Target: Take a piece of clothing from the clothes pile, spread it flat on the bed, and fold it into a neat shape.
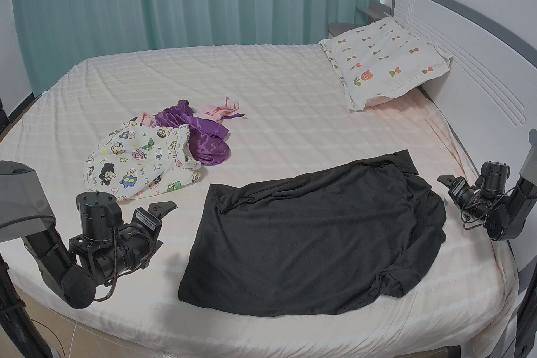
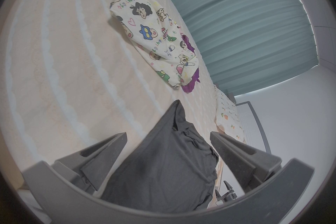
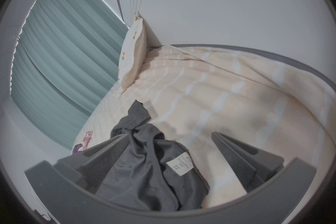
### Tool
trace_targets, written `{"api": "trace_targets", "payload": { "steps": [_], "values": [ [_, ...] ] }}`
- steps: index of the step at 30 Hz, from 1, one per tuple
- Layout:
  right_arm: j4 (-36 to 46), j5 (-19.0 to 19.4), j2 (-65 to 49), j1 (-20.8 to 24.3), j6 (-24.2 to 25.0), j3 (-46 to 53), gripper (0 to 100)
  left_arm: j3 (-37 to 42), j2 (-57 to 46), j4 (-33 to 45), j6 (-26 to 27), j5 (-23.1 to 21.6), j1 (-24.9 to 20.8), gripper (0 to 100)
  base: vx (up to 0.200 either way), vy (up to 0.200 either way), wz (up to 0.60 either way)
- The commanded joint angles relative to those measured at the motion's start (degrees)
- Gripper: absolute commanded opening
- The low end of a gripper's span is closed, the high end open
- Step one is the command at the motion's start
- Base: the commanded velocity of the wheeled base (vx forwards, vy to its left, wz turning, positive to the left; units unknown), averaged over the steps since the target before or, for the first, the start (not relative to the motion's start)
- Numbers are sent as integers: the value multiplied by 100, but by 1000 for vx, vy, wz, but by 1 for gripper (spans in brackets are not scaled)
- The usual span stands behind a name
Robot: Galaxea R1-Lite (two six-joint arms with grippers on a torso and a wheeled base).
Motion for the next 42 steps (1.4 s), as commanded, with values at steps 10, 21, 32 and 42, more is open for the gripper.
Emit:
{"api": "trace_targets", "payload": {
  "steps": [10, 21, 32, 42],
  "values": [
    [-17, 6, -477, 418, 209, 269, 100, -1317, 679, 128, 102, 65, -520, 100, 0, 0, 0],
    [-43, -2, -512, 559, 314, 348, 100, -1361, 749, 207, 84, 56, -889, 100, 0, -91, 0],
    [-43, -2, -521, 620, 323, 357, 100, -1501, 802, 207, 102, 381, -915, 100, 0, -55, 0],
    [-43, -2, -521, 708, 323, 401, 100, -1519, 942, 190, 251, 469, -818, 100, 0, 0, 0]
  ]
}}
